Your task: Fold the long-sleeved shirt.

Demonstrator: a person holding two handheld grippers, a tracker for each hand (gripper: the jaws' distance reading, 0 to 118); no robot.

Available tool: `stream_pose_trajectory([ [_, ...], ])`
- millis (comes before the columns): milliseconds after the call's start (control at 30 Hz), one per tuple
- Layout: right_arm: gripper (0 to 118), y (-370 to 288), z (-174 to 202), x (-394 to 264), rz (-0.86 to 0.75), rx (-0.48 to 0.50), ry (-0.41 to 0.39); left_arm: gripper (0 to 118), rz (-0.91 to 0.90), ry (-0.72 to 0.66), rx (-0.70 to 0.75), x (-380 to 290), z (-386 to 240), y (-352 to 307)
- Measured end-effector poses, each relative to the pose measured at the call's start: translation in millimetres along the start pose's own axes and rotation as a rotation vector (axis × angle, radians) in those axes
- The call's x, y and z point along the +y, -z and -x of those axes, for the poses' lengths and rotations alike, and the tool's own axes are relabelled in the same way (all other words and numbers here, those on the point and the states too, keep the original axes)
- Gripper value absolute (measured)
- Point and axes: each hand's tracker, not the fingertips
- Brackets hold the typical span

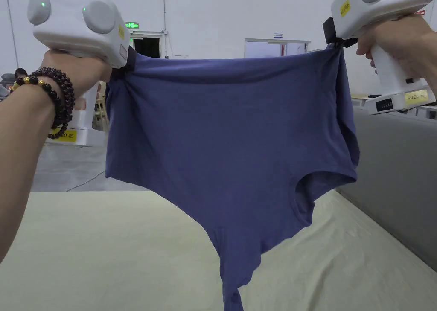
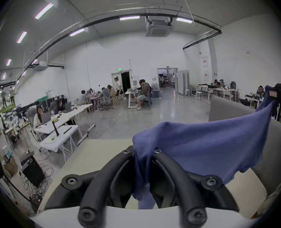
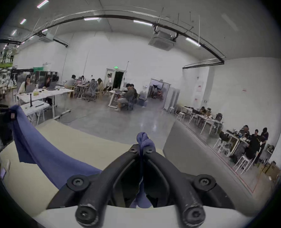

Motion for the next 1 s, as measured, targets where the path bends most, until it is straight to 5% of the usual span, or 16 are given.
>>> stream_pose_trajectory([
  [300,0,63.4,49.1,-172.9,0.241,0.137,0.05,8,0.216,0.082,-0.017,-154.9,-11.3,61.2],
  [467,0,89.4,88.5,-286.1,0.405,0.175,0.074,8,0.386,-0.023,-0.039,-267.9,-8.2,86.6],
  [700,0,59.4,80.8,-333.1,0.382,0.244,0.139,8,0.366,0.023,-0.099,-303.5,14.4,52.6],
  [1000,0,-79.8,85.3,-424.4,0.467,0.353,-0.075,8,0.499,0.179,-0.231,-409.3,9.5,-81.7],
])
